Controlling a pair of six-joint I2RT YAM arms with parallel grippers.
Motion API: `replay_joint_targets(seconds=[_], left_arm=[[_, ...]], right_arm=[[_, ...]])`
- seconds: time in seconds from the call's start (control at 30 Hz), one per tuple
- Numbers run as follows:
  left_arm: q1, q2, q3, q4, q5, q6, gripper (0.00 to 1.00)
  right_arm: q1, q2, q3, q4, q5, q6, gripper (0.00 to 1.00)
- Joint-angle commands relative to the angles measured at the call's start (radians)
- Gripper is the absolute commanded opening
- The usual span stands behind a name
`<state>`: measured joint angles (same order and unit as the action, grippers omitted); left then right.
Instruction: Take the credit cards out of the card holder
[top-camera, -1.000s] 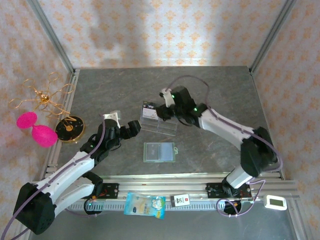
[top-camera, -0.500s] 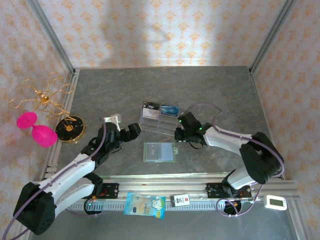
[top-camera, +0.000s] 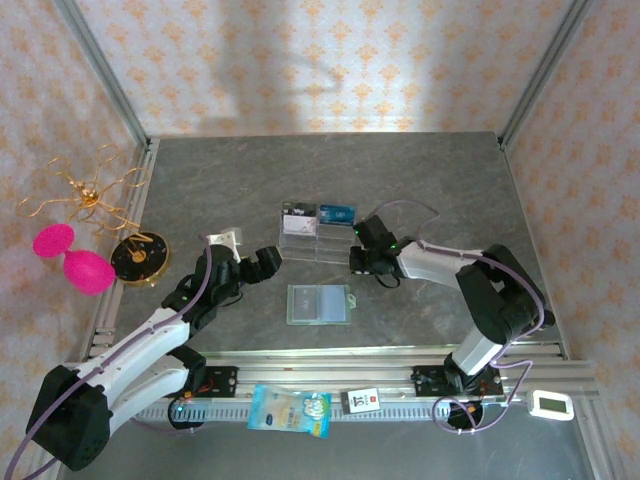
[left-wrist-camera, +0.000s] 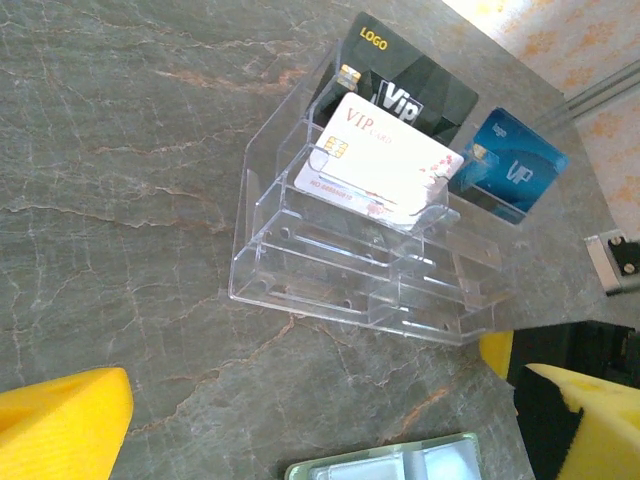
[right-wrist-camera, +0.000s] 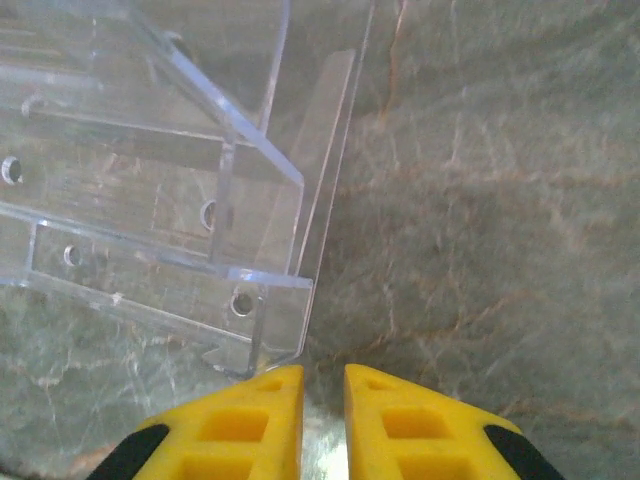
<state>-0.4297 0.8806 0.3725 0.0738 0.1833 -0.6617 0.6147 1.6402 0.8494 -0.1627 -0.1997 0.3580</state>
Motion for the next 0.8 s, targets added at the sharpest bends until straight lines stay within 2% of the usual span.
replay_joint_targets(seconds=[0.0, 0.23, 0.4, 0.47, 0.57, 0.67, 0.77], left_arm=[[0.007, -0.022, 0.016, -0.015, -0.007, -0.003, 0.99], [0.006, -0.037, 0.010, -0.023, 0.003, -0.007, 0.99], [-0.002, -0.057, -0.005, -0.018, 0.037, -0.003, 0.99], [-0.029, -0.058, -0.030, 0.008, 0.034, -0.027, 0.99], [-0.088, -0.046, -0.058, 0.016, -0.010, -0.058, 0.98], [-0.112, -0.057, -0.070, -0.016, -0.060, -0.081, 0.99], [-0.112, -0.117, -0.099, -0.032, -0.090, -0.112, 0.99]], right_arm=[[-0.018, 0.023, 0.051, 0.044, 0.063, -0.025, 0.18], [-0.042, 0.058, 0.121, 0.015, 0.076, -0.053, 0.21], [-0.017, -0.076, 0.032, 0.035, 0.027, -0.048, 0.27], [0.062, -0.135, -0.014, 0.046, 0.035, -0.079, 0.27], [0.233, -0.186, -0.043, 0.048, 0.131, -0.100, 0.28], [0.373, -0.183, -0.042, 0.064, 0.194, -0.093, 0.28], [0.456, -0.127, -0.014, 0.064, 0.209, -0.088, 0.30]])
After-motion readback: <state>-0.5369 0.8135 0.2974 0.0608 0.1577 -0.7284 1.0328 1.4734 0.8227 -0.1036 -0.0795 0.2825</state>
